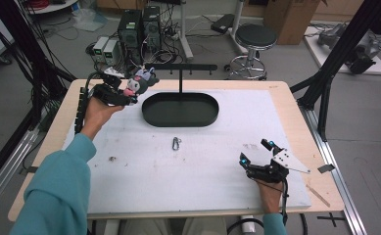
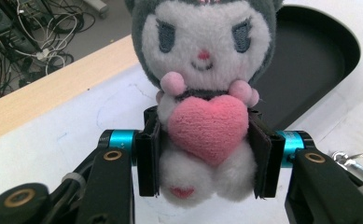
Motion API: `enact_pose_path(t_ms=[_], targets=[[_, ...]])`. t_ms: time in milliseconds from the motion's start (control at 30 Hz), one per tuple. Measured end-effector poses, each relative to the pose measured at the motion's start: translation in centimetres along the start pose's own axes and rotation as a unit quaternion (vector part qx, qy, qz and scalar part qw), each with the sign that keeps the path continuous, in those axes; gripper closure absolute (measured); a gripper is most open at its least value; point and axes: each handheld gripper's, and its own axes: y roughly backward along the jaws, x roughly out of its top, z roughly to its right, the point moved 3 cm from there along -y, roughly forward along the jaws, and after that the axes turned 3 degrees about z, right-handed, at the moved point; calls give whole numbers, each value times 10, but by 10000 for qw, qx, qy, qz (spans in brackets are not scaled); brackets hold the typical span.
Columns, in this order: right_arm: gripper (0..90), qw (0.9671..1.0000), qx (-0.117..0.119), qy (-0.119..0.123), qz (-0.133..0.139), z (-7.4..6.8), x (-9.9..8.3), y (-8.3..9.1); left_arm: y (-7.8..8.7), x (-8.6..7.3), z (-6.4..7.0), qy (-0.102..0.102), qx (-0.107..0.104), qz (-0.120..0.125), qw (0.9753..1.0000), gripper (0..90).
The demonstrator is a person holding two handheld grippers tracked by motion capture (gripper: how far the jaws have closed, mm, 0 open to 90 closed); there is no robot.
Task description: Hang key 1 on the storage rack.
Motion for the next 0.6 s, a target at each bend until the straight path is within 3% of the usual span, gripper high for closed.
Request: enact_pose_path(t_ms=[300, 600], targets=[[12, 10000, 14, -20, 6, 0, 0, 0, -15, -2, 2, -54, 7, -80, 10000, 543], [12, 10000, 4, 20, 38, 1, 0, 0, -35, -5, -4, 116, 24, -36, 9999, 543]])
